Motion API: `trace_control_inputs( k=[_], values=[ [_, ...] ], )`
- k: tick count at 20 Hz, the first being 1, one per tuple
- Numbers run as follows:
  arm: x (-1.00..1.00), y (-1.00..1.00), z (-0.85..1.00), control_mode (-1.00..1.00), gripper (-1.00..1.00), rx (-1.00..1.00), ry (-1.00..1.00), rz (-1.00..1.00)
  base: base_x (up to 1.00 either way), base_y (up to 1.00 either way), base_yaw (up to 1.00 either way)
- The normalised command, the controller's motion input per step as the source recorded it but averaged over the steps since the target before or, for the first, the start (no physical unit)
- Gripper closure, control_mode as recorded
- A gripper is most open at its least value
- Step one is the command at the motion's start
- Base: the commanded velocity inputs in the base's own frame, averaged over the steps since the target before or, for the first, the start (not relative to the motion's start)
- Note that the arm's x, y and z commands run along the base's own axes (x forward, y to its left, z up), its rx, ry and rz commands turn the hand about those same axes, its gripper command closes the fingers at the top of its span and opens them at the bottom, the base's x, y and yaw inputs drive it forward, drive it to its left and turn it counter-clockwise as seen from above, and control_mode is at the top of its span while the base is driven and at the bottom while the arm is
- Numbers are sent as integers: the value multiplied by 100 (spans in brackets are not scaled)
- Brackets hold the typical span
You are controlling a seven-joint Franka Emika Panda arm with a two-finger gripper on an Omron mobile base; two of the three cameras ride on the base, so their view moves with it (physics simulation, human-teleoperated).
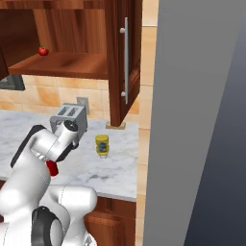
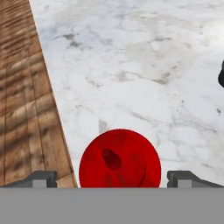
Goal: Pick the mustard and ketchup from the counter and place them in the cabinet.
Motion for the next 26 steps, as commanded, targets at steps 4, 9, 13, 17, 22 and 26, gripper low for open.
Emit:
trace_control_inputs(
  k=[4,9,13,17,22,26],
  values=[
    [2,2,-9,-100,-100,0,0,-2,0,0,0],
    [6,6,-9,-100,-100,0,0,-2,0,0,0],
    [5,6,-14,-100,-100,0,0,-2,0,0,0],
    [2,5,-16,-100,-100,0,0,-2,0,0,0],
    [2,8,-15,-100,100,0,0,-1,0,0,0],
    [0,2,8,-100,100,-1,1,0,0,0,0]
  ],
)
